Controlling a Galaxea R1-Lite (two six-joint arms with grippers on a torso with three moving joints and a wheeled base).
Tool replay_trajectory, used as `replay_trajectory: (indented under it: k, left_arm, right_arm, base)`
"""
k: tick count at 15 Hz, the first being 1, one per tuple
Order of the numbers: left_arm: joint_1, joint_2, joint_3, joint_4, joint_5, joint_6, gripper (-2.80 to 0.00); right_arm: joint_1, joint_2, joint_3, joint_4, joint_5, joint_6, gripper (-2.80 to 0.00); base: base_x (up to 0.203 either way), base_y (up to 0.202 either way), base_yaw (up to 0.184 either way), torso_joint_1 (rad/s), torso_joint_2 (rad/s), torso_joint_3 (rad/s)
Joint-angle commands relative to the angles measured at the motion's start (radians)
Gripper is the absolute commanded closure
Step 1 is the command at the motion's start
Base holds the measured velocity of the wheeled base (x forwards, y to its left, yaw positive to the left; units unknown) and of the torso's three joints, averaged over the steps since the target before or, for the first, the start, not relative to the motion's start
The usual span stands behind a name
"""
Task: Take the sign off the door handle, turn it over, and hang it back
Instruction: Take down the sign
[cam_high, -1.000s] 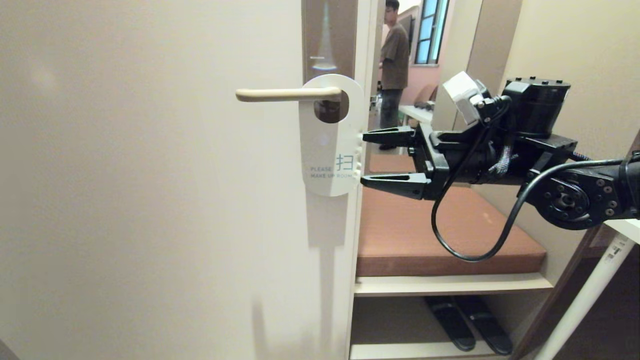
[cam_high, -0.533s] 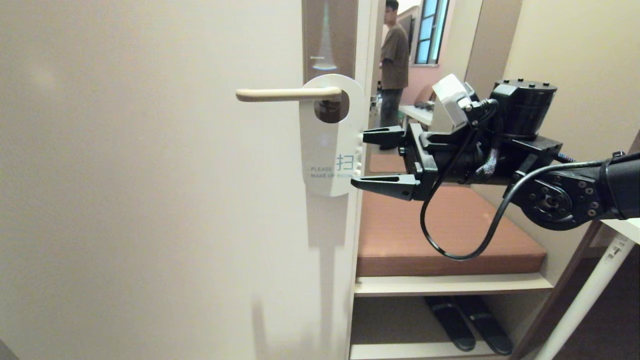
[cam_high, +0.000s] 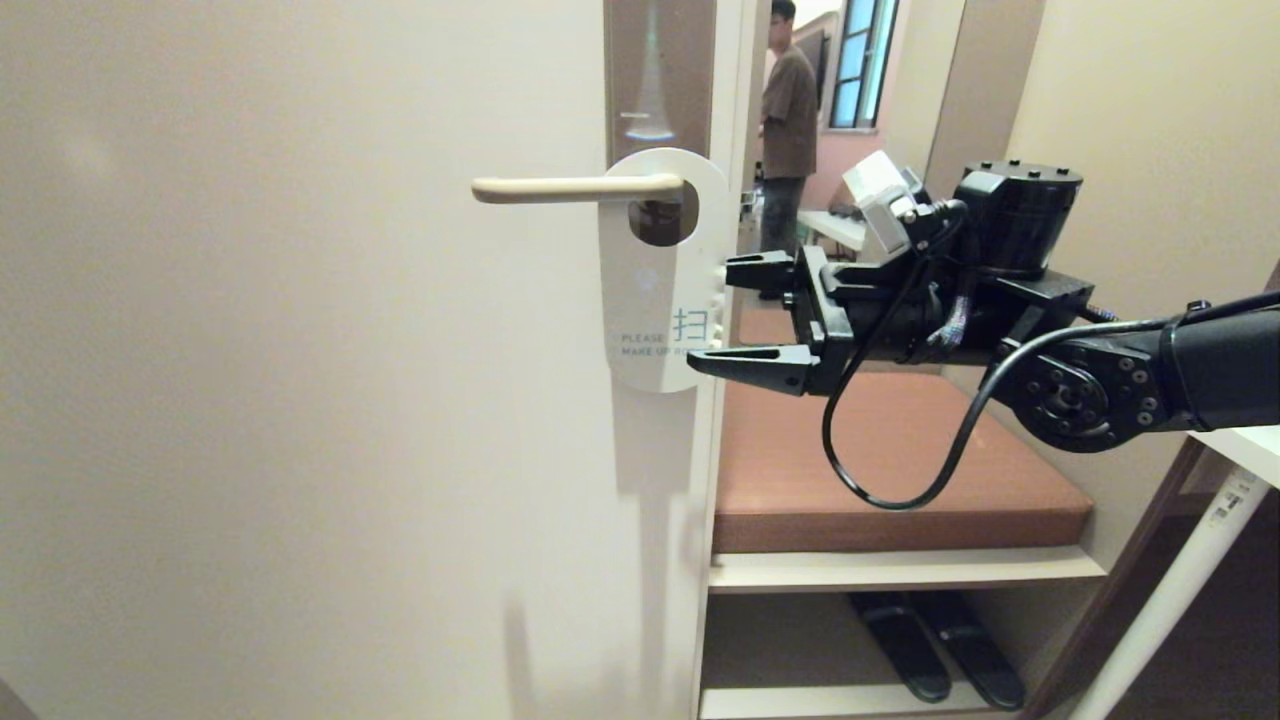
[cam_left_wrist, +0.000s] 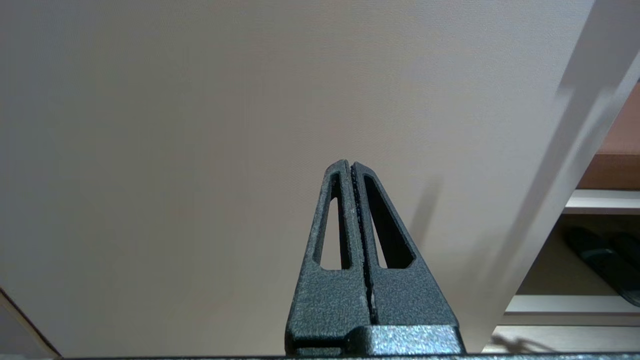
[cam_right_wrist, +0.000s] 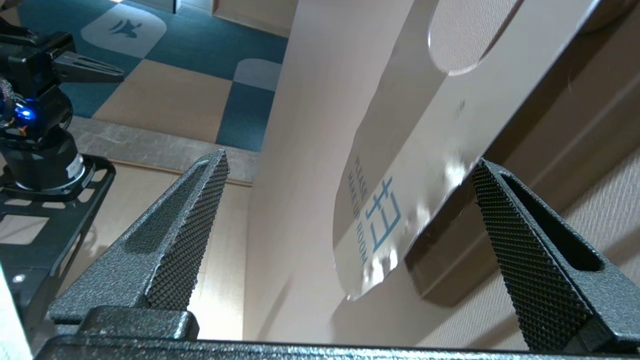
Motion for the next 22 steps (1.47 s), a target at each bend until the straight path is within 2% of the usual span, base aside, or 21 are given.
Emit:
replay_trajectory:
  k: [1,18,19,22]
  left_arm:
    - [0.0,0.0,0.0,0.0,0.0,-0.001,0.0]
    - [0.0,0.0,0.0,0.0,0.0,-0.001,0.0]
    - [0.0,0.0,0.0,0.0,0.0,-0.001,0.0]
    - [0.0,0.0,0.0,0.0,0.0,-0.001,0.0]
  right_arm:
    - [0.005,0.012,-0.018,-0.004,0.006,0.0,-2.8]
    - [0.039,0.023,-0.02,-0.006,0.006,0.0,-2.8]
    - [0.039,0.025,-0.021,-0.004,0.006,0.0,0.0]
    - [0.039,0.025,-0.02,-0.004,0.003,0.0,0.0]
  base:
    - [0.0,0.0,0.0,0.0,0.0,0.0]
    - [0.0,0.0,0.0,0.0,0.0,0.0]
    - [0.0,0.0,0.0,0.0,0.0,0.0]
    - [0.0,0.0,0.0,0.0,0.0,0.0]
